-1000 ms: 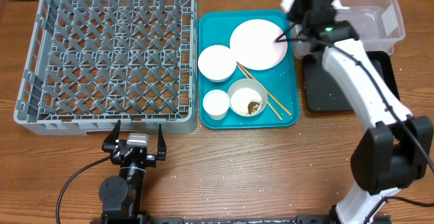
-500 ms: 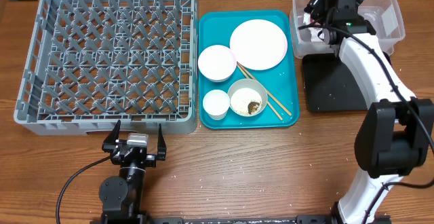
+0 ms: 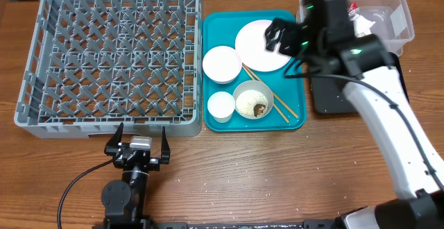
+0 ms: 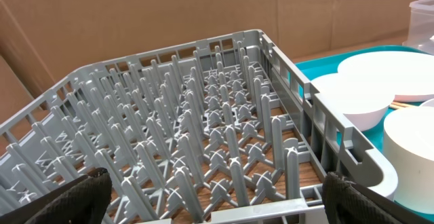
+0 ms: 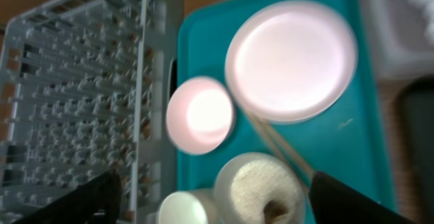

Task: Sort waste into correct bins and load items into the dishwasher
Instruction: 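Lift the wrapper and tissue with the right gripper into the clear bin, then grasp the rim of the rice bowl with the right gripper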

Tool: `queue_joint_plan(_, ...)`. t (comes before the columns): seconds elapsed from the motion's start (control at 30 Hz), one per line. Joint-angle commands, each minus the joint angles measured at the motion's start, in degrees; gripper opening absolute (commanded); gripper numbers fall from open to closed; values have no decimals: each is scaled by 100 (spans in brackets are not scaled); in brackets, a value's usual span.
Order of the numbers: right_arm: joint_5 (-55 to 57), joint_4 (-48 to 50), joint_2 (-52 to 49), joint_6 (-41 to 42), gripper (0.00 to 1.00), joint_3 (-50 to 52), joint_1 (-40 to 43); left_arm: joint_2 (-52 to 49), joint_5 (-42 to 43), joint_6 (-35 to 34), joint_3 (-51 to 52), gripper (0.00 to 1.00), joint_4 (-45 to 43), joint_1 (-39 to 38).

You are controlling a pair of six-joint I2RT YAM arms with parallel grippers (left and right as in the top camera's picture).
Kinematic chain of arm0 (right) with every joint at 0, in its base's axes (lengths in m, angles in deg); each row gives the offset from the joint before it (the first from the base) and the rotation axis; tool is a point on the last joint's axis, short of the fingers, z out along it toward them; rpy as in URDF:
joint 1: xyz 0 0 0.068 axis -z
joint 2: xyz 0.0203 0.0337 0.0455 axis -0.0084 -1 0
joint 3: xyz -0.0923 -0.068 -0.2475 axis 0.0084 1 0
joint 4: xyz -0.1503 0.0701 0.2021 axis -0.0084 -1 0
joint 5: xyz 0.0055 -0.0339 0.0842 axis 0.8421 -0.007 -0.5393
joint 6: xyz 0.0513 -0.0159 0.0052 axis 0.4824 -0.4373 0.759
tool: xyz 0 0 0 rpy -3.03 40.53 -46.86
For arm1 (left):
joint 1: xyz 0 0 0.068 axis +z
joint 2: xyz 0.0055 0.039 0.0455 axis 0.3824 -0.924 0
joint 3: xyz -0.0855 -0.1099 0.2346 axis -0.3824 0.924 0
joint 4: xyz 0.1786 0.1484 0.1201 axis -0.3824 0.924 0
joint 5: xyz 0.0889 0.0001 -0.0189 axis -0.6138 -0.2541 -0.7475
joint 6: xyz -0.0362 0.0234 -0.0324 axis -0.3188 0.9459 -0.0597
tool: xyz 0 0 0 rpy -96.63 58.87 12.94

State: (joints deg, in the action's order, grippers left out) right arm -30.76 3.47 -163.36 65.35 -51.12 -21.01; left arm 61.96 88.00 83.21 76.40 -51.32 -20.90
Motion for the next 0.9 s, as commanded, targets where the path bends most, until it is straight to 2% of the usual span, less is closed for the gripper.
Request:
queue_joint_plan(0.0,22,-37,-446,422,80,210,-461,28,-42,85,42,100,-13,-22)
queue_joint_plan(0.13,400,-9,-957,977,66,256,-804,28,-42,85,42,100,-13,-22)
queue_joint_plan(0.37,389,63,-1779,1438,56,256,-997,26,-42,85,42,100,-13,-22)
queue_joint_plan(0.77,376,170,-2428,1451,51,256,-1261,28,-42,85,42,100,-13,-22)
queue_joint_plan(0.87,376,151,-2597,1449,47,256,-1263,28,-42,85,42,100,-13,-22)
